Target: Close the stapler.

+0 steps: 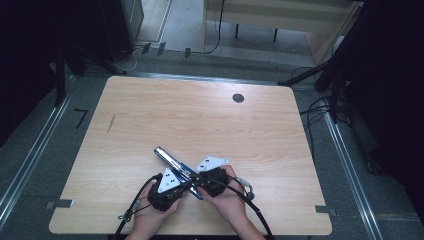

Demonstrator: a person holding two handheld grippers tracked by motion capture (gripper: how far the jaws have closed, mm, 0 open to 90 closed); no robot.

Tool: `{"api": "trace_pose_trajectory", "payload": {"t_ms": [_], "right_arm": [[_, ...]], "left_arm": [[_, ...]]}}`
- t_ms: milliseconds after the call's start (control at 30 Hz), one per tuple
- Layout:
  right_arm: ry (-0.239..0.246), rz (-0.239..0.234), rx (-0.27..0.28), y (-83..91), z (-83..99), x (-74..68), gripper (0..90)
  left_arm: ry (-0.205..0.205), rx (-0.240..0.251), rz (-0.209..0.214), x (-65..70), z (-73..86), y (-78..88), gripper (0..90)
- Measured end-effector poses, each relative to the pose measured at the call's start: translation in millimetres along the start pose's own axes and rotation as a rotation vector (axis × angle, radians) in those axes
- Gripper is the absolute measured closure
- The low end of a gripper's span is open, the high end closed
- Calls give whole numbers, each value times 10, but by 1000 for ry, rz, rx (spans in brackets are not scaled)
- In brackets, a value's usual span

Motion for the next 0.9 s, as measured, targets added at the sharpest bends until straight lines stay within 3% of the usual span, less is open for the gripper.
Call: {"api": "trace_pose_trajectory", "payload": {"t_ms": [767, 833, 900], "right_arm": [[-10, -7, 4, 72, 57, 15, 900], [-21, -10, 16, 79, 30, 21, 900], [-24, -8, 27, 79, 8, 24, 900]], "left_arm": [[-3, 2, -8, 3, 1, 2, 900], [2, -1, -7, -12, 2, 8, 900], [32, -5, -5, -56, -1, 20, 900]]}}
Point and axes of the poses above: each handheld gripper's, and its own axes: y roughly backward along the jaws, z roughly out of its underside, x roughly to its right, the point moved 4 cm from there along -y, roughly forward along the jaws
